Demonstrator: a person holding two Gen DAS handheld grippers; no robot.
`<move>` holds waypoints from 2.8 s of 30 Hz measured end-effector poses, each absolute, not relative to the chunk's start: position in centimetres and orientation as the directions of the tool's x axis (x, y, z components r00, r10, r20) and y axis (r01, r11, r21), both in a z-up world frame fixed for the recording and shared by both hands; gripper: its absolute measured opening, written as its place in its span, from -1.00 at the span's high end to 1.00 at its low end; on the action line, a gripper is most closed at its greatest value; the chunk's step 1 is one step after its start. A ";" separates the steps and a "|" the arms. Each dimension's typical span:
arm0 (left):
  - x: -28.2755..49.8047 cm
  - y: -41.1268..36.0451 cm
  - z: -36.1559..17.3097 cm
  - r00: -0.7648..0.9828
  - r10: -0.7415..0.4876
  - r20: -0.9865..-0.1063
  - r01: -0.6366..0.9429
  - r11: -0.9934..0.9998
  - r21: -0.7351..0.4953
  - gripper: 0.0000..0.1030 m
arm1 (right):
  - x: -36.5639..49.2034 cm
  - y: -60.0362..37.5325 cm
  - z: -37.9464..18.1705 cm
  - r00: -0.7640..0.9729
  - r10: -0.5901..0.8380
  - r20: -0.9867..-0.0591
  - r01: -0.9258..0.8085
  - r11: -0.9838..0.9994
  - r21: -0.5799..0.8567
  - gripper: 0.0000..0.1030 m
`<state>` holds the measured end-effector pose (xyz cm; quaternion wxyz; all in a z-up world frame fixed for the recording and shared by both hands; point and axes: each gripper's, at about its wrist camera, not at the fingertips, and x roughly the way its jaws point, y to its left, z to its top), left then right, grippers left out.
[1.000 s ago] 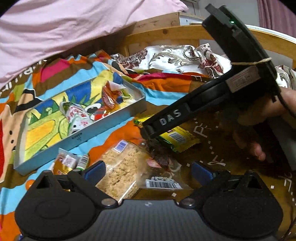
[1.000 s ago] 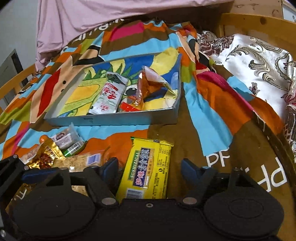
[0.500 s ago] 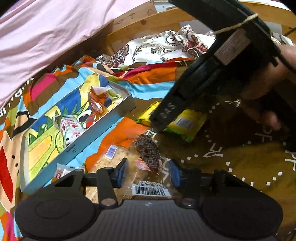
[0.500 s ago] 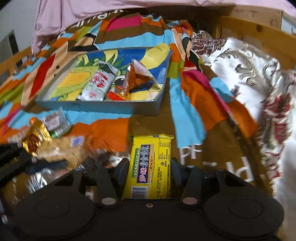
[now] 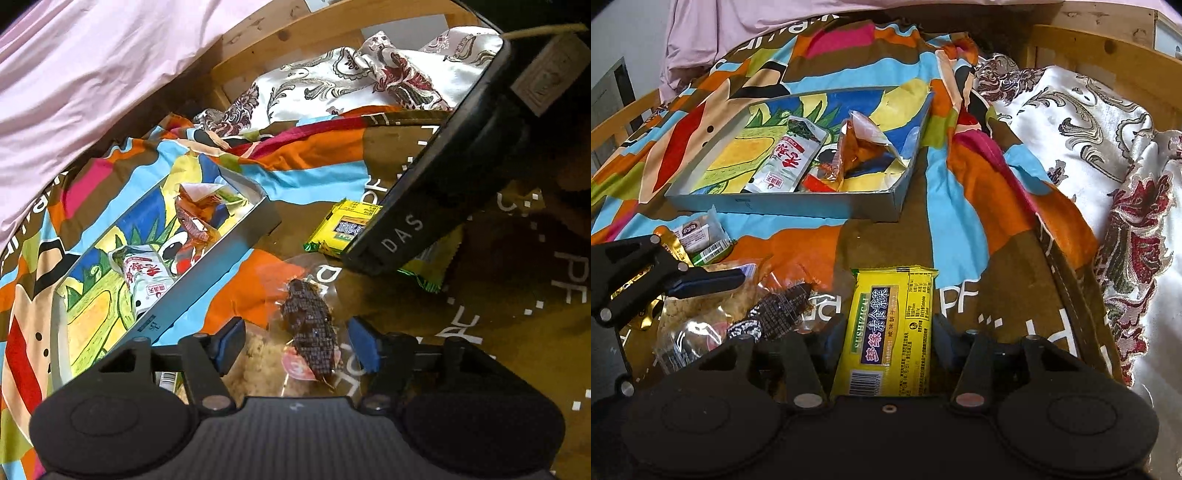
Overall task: Organize snacks
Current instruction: 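Grasp the brown jerky packet with left tool while right tool grasps yellow bar, then carry the jerky packet with left tool while right tool carries yellow bar over tray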
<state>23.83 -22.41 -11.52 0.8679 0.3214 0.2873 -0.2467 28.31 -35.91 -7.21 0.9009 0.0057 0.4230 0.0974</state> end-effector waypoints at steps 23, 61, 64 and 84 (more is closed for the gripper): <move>22.7 -19.2 -8.3 0.728 -0.242 -0.642 0.516 0.809 0.280 0.01 | 24.9 -34.2 -5.6 0.713 0.190 -0.675 -0.231 0.973 0.029 0.01; 39.6 -10.6 -3.5 0.947 -0.009 -0.320 0.066 0.984 0.167 0.01 | 40.1 -27.9 -3.5 0.941 0.252 -0.225 -0.251 0.967 0.034 0.01; 41.3 -10.1 -4.7 0.936 0.002 -0.352 0.062 0.983 0.170 0.01 | 41.3 -27.3 -4.5 0.934 0.262 -0.245 -0.261 0.965 0.034 0.01; 46.1 -9.4 -8.7 0.833 -0.012 -0.553 0.073 0.993 0.088 0.01 | 43.9 -24.5 -7.8 0.887 0.228 -0.402 -0.277 0.959 -0.067 0.00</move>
